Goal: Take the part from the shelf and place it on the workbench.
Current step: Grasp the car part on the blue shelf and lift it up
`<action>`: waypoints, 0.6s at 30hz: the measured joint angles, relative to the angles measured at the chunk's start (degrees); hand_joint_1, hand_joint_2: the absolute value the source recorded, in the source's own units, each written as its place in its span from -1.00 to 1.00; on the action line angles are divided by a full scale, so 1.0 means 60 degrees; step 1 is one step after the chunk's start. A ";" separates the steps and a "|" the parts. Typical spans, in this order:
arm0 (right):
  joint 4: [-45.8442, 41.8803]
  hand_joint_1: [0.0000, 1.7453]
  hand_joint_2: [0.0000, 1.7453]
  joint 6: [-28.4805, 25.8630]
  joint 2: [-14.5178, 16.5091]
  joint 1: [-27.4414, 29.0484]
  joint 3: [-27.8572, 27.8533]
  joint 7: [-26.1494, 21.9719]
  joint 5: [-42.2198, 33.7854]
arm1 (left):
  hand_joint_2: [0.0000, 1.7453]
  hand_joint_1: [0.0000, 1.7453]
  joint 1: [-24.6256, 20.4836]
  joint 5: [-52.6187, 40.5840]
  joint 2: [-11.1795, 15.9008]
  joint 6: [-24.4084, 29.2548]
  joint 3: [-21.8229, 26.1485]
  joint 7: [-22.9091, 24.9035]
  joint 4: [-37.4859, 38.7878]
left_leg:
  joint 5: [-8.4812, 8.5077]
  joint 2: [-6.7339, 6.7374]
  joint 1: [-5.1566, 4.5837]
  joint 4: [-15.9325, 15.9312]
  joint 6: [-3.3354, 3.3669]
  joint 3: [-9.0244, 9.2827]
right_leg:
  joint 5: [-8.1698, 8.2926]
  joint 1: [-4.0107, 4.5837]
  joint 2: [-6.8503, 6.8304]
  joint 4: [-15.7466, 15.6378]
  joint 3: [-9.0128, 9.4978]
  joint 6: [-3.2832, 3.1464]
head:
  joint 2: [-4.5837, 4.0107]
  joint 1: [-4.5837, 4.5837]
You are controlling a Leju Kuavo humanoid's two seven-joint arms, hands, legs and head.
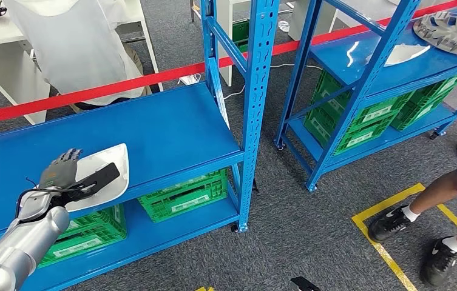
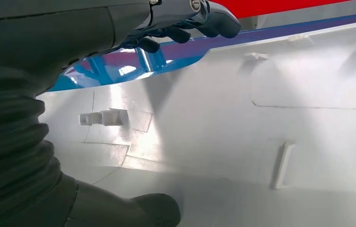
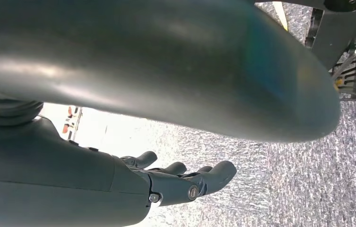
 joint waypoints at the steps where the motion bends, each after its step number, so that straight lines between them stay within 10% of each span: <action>1: 0.0000 -1.00 -1.00 0.0000 0.0000 0.0000 0.0000 0.0000 0.0001 | 1.00 -1.00 -0.0001 -0.0005 -0.0002 -0.0019 0.0000 -0.0003 -0.0003 | 0.0000 0.0000 0.0000 0.0000 0.0000 0.0002 | 0.0000 0.0000 0.0000 0.0000 0.0001 0.0000 | 0.0000 0.0000; 5: 0.0000 -1.00 -1.00 0.0000 0.0000 0.0000 0.0000 0.0000 0.0001 | 1.00 0.96 0.0009 -0.0018 -0.0006 -0.0053 0.0000 -0.0004 -0.0012 | 0.0000 0.0000 0.0000 0.0000 0.0000 0.0010 | 0.0000 0.0000 0.0000 -0.0001 0.0005 0.0000 | 0.0000 0.0000; 18: 0.0000 -1.00 -1.00 0.0000 0.0000 0.0001 -0.0031 0.0000 -0.0009 | 1.00 1.00 0.0037 -0.0061 -0.0065 -0.0439 0.0000 -0.0348 -0.0024 | -0.0001 0.0001 -0.0002 0.0001 -0.0001 0.0004 | 0.0001 -0.0003 0.0000 -0.0001 0.0004 0.0000 | 0.0000 0.0002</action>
